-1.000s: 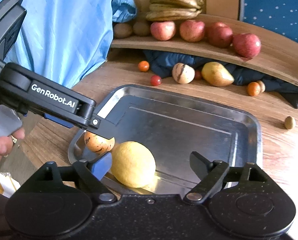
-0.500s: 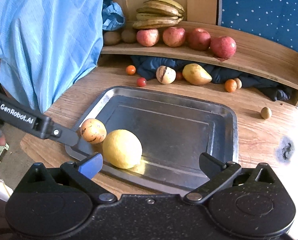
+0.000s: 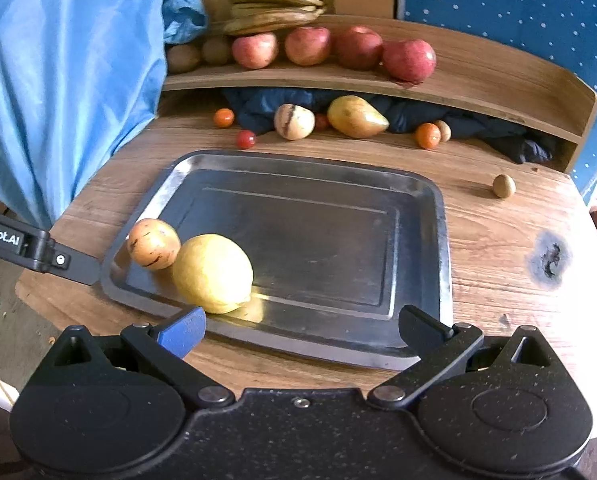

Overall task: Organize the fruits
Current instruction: 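Withdraw both tools from the tray toward the fruits beneath the shelf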

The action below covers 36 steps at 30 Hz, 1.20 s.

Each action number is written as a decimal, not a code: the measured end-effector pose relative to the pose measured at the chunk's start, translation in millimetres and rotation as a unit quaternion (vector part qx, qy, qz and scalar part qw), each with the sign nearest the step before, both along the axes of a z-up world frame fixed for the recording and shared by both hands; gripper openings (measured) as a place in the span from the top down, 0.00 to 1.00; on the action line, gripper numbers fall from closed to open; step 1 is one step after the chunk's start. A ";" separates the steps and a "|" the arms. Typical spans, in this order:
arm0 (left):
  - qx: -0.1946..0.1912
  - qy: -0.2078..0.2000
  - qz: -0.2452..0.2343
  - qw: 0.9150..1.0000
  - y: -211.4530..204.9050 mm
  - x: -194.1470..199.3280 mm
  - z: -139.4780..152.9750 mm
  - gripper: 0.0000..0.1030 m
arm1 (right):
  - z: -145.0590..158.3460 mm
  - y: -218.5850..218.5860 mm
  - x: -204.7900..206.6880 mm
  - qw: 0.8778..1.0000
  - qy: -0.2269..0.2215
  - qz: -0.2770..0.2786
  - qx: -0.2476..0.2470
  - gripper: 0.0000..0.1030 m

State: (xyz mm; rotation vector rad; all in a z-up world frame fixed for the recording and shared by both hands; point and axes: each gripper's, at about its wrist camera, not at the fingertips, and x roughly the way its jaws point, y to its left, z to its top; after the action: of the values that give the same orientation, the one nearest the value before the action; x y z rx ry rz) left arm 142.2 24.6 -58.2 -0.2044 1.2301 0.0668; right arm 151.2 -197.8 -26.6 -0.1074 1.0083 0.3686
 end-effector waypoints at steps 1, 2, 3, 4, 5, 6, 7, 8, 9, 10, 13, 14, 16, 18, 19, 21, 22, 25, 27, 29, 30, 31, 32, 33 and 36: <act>0.001 0.001 0.000 1.000 0.2 3.3 -0.2 0.01 | -0.4 -0.4 2.2 1.000 -0.001 -0.003 0.000 0.01; 0.001 0.002 -0.001 1.000 0.5 6.5 0.0 0.01 | -0.8 -0.9 4.8 1.000 -0.001 -0.007 0.000 0.01; 0.001 0.001 0.000 1.000 1.0 10.2 0.4 0.01 | -1.0 -1.6 8.1 1.000 -0.002 -0.012 0.001 0.01; 0.002 0.001 0.000 1.000 1.1 14.7 0.7 0.01 | -0.7 -2.0 11.3 1.000 -0.003 -0.016 0.002 0.01; 0.002 0.001 0.000 1.000 1.1 18.7 1.2 0.01 | -0.5 -2.7 14.9 1.000 -0.004 -0.021 0.003 0.01; 0.003 0.000 -0.001 1.000 0.9 22.7 1.9 0.01 | -0.3 -3.2 18.8 1.000 -0.005 -0.025 0.003 0.01; 0.003 0.000 -0.002 1.000 1.0 27.5 2.5 0.01 | 0.0 -3.5 21.9 1.000 -0.007 -0.028 0.003 0.01; 0.004 -0.001 -0.002 1.000 1.1 31.9 3.2 0.01 | 0.4 -3.8 25.7 0.999 -0.008 -0.032 0.004 0.01; 0.005 -0.002 -0.002 1.000 1.7 36.6 4.2 0.01 | 0.7 -4.0 29.8 0.999 -0.010 -0.036 0.004 0.01; 0.005 -0.003 -0.002 1.000 2.9 40.7 4.8 0.01 | 1.0 -4.0 33.5 0.999 -0.012 -0.039 0.005 0.01; 0.006 -0.003 0.002 1.000 8.2 52.7 3.3 0.01 | 2.3 -3.2 44.7 0.999 -0.022 -0.045 0.010 0.01; 0.007 -0.003 0.001 1.000 9.4 56.5 3.1 0.01 | 2.5 -2.2 48.1 0.999 -0.024 -0.045 0.011 0.01; 0.007 -0.006 0.001 1.000 12.6 64.0 3.3 0.01 | 2.6 -0.4 55.7 0.998 -0.027 -0.046 0.013 0.01; 0.007 -0.007 0.003 1.000 16.0 71.0 3.2 0.01 | 2.7 2.2 63.2 0.998 -0.031 -0.045 0.016 0.01; 0.007 -0.007 0.003 1.000 17.4 74.2 3.1 0.01 | 2.6 3.1 66.4 0.998 -0.032 -0.044 0.017 0.01; 0.007 -0.006 0.004 1.000 19.8 80.4 1.8 0.01 | 1.5 6.1 73.2 0.998 -0.032 -0.042 0.017 0.01; 0.007 -0.006 0.005 1.000 21.1 83.0 0.6 0.01 | 1.0 7.9 76.1 0.998 -0.032 -0.042 0.016 0.01; 0.007 -0.006 0.006 1.000 25.7 91.3 -1.6 0.01 | 0.8 12.4 82.8 0.998 -0.037 -0.040 0.018 0.01; 0.007 -0.008 0.006 1.000 27.7 96.7 -2.3 0.01 | 1.0 15.6 87.3 0.998 -0.040 -0.039 0.019 0.01; 0.009 -0.008 0.004 1.000 29.1 103.4 -3.1 0.01 | 0.6 18.9 91.2 0.998 -0.041 -0.038 0.019 0.01; 0.011 -0.008 0.002 1.000 29.6 106.4 -3.5 0.01 | 0.6 20.7 93.1 0.998 -0.042 -0.038 0.019 0.01; 0.012 -0.008 -0.001 1.000 30.3 109.3 -4.0 0.01 | 0.6 22.3 94.7 0.998 -0.043 -0.039 0.020 0.01; 0.014 -0.008 -0.004 1.000 30.7 112.2 -4.6 0.01 | 0.3 23.4 95.9 0.998 -0.043 -0.040 0.021 0.01; 0.015 -0.007 -0.006 1.000 31.2 114.8 -5.1 0.01 | -0.3 25.0 96.9 0.998 -0.043 -0.042 0.022 0.01; 0.017 -0.007 -0.011 1.000 33.0 122.5 -5.7 0.01 | -2.9 28.7 98.6 0.998 -0.040 -0.047 0.024 0.01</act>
State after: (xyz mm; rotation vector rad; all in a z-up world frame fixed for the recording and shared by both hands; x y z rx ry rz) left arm 264.7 57.6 -63.9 -0.1612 1.2159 0.0669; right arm 249.8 -169.1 -29.5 -0.0311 0.9210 0.3009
